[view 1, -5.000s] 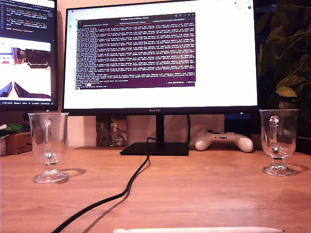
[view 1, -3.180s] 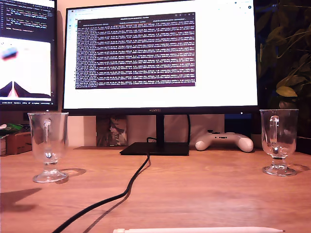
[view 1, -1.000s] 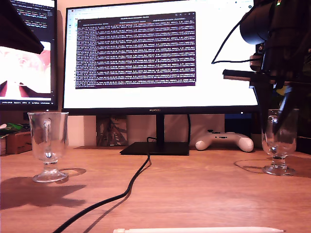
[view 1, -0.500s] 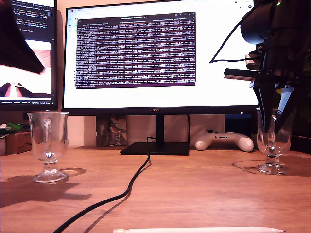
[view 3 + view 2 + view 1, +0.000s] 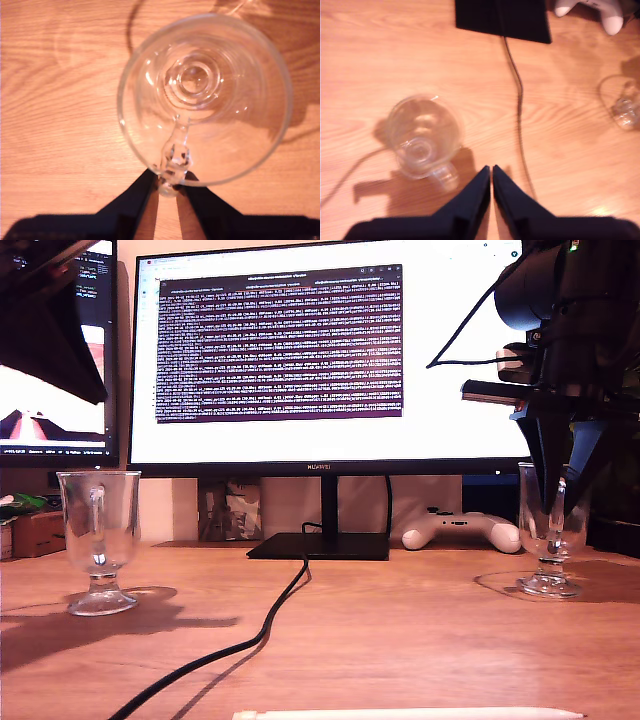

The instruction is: Pick the small glass cups in front of you with each of your hands, and place them behind the white pen

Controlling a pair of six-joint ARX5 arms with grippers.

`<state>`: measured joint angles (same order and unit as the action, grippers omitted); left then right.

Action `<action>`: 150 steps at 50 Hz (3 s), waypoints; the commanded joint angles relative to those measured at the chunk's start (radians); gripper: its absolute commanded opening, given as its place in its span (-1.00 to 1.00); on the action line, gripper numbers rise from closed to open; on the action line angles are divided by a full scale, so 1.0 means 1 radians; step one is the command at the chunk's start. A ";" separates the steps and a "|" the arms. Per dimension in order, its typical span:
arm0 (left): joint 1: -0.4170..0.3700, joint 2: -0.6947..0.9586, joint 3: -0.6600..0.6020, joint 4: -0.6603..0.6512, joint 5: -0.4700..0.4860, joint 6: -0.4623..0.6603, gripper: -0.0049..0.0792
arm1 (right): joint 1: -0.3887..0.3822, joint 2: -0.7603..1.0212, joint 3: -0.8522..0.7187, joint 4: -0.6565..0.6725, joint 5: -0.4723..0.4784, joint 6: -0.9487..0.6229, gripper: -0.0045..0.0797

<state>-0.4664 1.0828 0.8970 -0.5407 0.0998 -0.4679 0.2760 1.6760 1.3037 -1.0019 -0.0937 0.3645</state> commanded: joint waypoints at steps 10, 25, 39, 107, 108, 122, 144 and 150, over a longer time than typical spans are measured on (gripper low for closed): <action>-0.012 0.012 0.032 0.077 0.048 -0.193 -0.84 | -0.002 0.010 0.006 0.005 0.000 -0.033 -0.92; -0.045 0.058 0.037 0.012 0.021 -0.283 -0.45 | -0.002 0.010 0.006 0.020 0.000 -0.059 -0.92; -0.060 0.124 0.041 -0.076 -0.037 -0.311 -0.45 | -0.002 0.010 0.006 0.028 0.000 -0.085 -0.92; -0.046 0.352 0.119 -0.142 -0.196 -0.289 -0.45 | -0.002 0.010 0.006 0.089 -0.001 -0.152 -0.92; -0.046 0.352 0.119 -0.145 -0.199 -0.289 -0.45 | -0.002 0.010 0.006 0.092 -0.001 -0.152 -0.92; -0.030 0.352 0.119 -0.148 -0.214 -0.287 -0.45 | -0.002 0.010 0.006 0.100 -0.001 -0.152 -0.92; -0.006 0.352 0.119 -0.192 -0.240 -0.268 -0.55 | -0.002 0.010 0.006 0.093 -0.001 -0.152 -0.92; -0.002 0.352 0.119 -0.192 -0.239 -0.257 -0.63 | -0.001 0.010 0.006 0.092 -0.001 -0.152 -0.92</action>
<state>-0.4747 1.4349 1.0264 -0.7338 -0.1333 -0.7357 0.2760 1.6760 1.3037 -0.9142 -0.0940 0.2153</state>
